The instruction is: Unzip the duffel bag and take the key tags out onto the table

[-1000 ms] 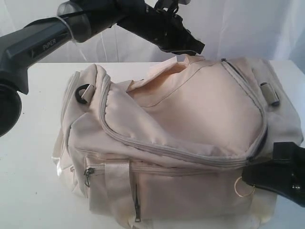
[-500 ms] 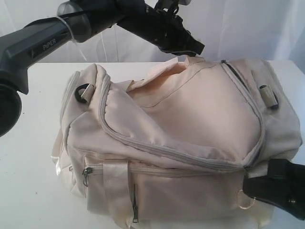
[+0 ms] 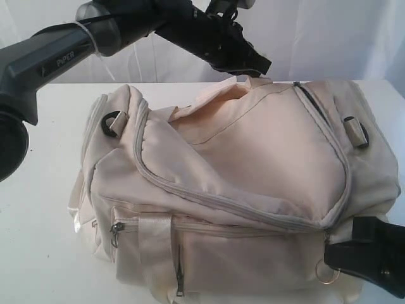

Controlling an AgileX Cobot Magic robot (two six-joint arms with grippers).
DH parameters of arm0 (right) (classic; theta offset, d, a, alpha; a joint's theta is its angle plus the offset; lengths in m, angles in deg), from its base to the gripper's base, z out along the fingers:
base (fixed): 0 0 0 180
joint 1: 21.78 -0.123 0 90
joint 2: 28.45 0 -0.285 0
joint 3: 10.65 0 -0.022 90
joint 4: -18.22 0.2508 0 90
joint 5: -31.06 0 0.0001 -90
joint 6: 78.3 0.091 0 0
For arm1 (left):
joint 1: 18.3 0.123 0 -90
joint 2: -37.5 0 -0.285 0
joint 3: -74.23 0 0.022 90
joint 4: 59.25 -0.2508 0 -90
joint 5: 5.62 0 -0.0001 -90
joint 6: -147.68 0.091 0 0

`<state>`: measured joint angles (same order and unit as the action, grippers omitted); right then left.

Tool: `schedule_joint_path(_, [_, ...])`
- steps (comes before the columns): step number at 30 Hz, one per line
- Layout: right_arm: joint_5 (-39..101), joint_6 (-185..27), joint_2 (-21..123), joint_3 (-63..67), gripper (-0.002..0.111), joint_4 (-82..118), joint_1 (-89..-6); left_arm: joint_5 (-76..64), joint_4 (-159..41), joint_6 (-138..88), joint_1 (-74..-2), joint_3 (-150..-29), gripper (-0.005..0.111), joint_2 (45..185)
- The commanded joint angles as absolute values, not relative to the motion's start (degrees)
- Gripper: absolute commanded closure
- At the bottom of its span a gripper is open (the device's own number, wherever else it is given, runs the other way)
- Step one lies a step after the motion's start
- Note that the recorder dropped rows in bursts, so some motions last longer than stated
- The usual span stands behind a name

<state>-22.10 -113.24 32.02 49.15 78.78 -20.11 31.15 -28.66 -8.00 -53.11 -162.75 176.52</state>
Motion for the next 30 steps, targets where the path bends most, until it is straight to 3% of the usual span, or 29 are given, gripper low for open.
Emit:
schedule_joint_path(1, [-24.0, -114.9, 32.1, 50.1, 0.108, 78.8, -20.1, 31.3, -28.4, -8.2, -52.6, -163.2, 0.107, 176.0])
schedule_joint_path(13, [-24.3, -118.2, 32.1, 50.1, 0.108, 83.9, -20.2, 31.7, -28.4, -8.2, -52.6, -163.2, 0.107, 176.0])
schedule_joint_path(24, [-14.4, -128.3, 43.3, 49.7, 0.108, 102.2, -39.8, 32.1, -28.4, -8.3, -52.6, -163.2, 0.107, 176.0])
schedule_joint_path(30, [-17.6, -132.2, 43.8, 46.4, 0.108, 99.3, -40.7, 32.8, -28.7, -8.1, -52.6, -163.2, 0.106, 176.0])
